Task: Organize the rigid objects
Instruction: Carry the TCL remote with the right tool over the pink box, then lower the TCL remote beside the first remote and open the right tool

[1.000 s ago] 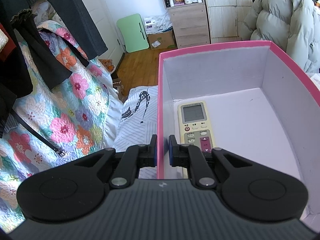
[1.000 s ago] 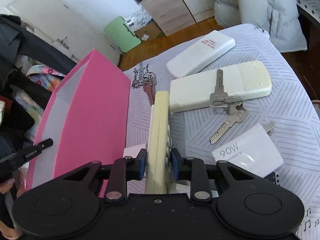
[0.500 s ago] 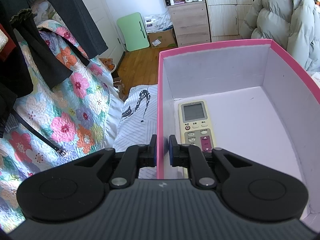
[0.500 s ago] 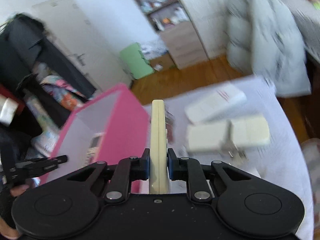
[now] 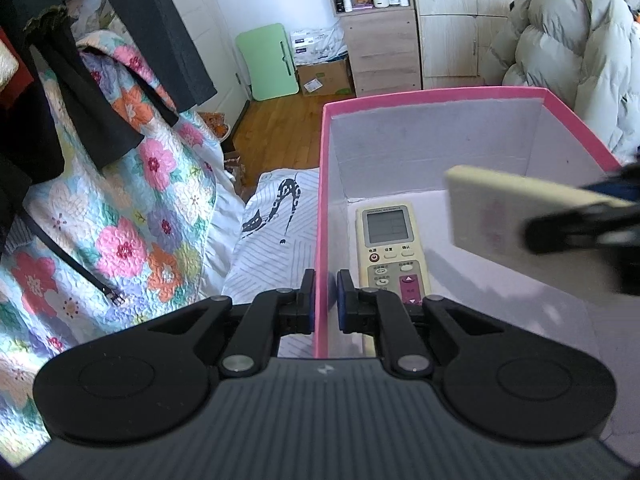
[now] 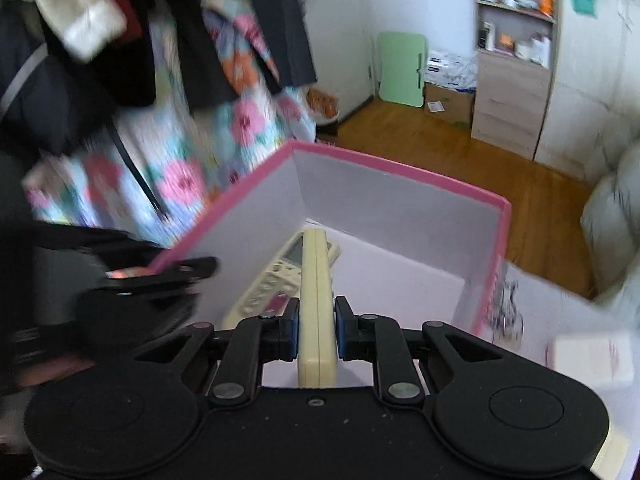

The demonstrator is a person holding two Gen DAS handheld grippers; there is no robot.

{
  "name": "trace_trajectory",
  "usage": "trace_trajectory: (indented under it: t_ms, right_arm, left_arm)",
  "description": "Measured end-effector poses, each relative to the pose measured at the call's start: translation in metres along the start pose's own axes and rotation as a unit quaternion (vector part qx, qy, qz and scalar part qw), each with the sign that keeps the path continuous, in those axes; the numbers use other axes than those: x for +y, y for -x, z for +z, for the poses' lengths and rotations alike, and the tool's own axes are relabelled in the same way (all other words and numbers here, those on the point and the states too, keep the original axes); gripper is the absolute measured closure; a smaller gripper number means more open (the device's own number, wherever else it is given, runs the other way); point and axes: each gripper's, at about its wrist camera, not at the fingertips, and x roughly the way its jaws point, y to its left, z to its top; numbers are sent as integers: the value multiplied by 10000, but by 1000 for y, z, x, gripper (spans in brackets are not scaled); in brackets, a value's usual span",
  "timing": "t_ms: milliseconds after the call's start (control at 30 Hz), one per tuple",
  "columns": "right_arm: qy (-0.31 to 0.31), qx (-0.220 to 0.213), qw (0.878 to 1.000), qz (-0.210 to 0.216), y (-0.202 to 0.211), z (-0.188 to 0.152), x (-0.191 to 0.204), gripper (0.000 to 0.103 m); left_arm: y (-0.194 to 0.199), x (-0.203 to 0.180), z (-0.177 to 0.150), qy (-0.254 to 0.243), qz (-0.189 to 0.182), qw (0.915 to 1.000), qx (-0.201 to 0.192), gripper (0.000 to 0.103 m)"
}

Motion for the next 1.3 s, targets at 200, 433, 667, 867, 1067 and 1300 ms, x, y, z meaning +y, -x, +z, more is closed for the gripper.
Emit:
trace_trajectory:
  t_ms: [200, 433, 667, 867, 1067, 1300]
  right_arm:
    - [948, 163, 9891, -1112, -44, 20, 21, 82]
    - [1266, 829, 9822, -1109, -73, 28, 39, 81]
    - [-592, 879, 9929, 543, -53, 27, -7, 71]
    - [-1094, 397, 9907, 702, -16, 6, -21, 68]
    - [-622, -675, 9923, 836, 80, -14, -2, 68]
    - [-800, -970, 9918, 210, 146, -78, -35, 56]
  left_arm:
    - [0, 3, 0, 62, -41, 10000, -3, 94]
    - [-1, 0, 0, 19, 40, 10000, -6, 92]
    - [0, 1, 0, 46, 10, 10000, -16, 92]
    - [-1, -2, 0, -7, 37, 10000, -5, 92]
    - [0, -2, -1, 18, 22, 10000, -48, 93]
    - [0, -10, -1, -237, 173, 9996, -1, 92]
